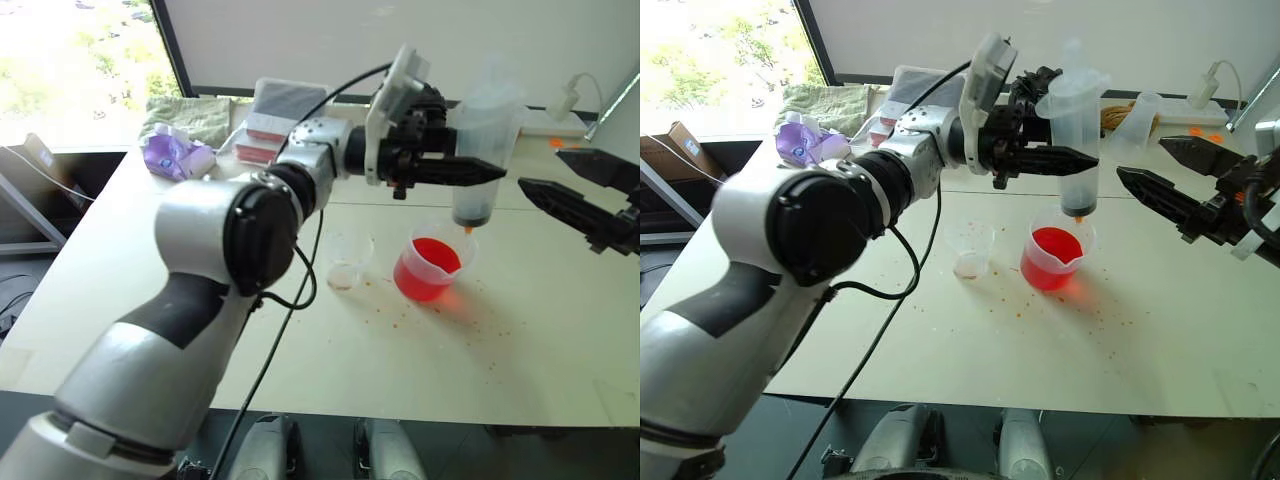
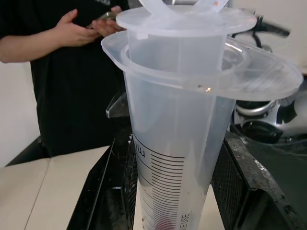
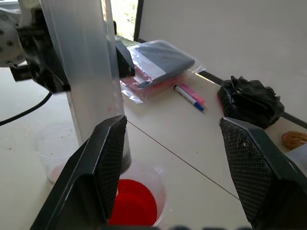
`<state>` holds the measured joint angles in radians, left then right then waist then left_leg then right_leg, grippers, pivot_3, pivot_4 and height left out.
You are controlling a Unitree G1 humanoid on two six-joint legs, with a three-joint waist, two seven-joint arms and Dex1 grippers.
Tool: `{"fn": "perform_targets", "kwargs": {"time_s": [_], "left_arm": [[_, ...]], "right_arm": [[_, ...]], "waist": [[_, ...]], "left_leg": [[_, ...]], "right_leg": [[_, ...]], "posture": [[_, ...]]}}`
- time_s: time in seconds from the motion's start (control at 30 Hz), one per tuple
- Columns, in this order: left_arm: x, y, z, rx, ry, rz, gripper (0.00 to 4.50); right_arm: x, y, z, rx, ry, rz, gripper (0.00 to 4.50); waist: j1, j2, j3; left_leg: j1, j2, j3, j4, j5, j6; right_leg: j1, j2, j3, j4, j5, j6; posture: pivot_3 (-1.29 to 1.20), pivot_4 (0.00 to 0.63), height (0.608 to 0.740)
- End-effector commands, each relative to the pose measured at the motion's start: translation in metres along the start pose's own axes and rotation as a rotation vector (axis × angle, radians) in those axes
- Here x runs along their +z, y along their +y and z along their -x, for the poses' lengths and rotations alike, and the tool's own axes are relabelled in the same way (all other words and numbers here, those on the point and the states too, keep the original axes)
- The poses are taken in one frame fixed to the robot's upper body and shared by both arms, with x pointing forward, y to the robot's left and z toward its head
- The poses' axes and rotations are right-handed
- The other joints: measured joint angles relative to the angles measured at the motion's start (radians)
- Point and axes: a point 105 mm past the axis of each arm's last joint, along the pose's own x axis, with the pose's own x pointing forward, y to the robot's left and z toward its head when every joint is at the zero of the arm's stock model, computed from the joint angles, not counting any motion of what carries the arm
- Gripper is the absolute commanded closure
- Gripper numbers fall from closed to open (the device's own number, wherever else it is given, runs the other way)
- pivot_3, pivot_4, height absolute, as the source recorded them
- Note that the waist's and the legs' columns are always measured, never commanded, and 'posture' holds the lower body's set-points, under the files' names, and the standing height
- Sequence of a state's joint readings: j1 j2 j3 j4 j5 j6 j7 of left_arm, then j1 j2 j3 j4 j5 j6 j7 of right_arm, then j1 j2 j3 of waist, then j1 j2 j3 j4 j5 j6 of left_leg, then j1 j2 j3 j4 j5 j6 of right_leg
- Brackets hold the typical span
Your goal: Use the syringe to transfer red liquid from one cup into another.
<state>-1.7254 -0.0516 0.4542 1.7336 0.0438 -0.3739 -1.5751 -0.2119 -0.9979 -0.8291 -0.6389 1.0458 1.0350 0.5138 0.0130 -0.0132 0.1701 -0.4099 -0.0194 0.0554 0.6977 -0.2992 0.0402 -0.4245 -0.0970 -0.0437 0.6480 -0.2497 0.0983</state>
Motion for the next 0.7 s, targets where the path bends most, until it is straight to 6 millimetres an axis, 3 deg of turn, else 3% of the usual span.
{"fn": "perform_targets", "kwargs": {"time_s": [0.03, 0.33, 0.7], "left_arm": [[0.005, 0.009, -0.004, 0.017, 0.070, -0.063, 2.92], [0.004, 0.018, -0.008, 0.118, 0.197, -0.035, 2.92], [-0.017, 0.014, -0.008, 0.127, 0.235, 0.061, 2.92]], "right_arm": [[0.014, 0.000, 0.006, -0.039, -0.065, 0.017, 1.31], [0.011, 0.004, 0.003, -0.074, -0.107, -0.021, 1.31], [0.005, 0.006, 0.000, -0.189, -0.156, -0.045, 1.31]], "waist": [[-0.001, 0.000, 0.000], [0.001, 0.000, 0.000], [0.001, 0.000, 0.000]], "left_leg": [[0.000, 0.000, 0.000, 0.000, 0.000, 0.000], [0.000, 0.000, -0.001, 0.000, 0.000, 0.000], [0.000, 0.000, -0.001, 0.000, 0.000, 0.001]], "right_leg": [[0.000, 0.000, 0.000, 0.000, 0.000, 0.000], [0.000, 0.000, 0.003, 0.000, 0.000, 0.000], [0.000, 0.000, 0.003, -0.001, 0.000, 0.000]], "posture": [[0.00, 0.150, 0.740], [0.00, 0.150, 0.740], [0.00, 0.150, 0.740]]}}
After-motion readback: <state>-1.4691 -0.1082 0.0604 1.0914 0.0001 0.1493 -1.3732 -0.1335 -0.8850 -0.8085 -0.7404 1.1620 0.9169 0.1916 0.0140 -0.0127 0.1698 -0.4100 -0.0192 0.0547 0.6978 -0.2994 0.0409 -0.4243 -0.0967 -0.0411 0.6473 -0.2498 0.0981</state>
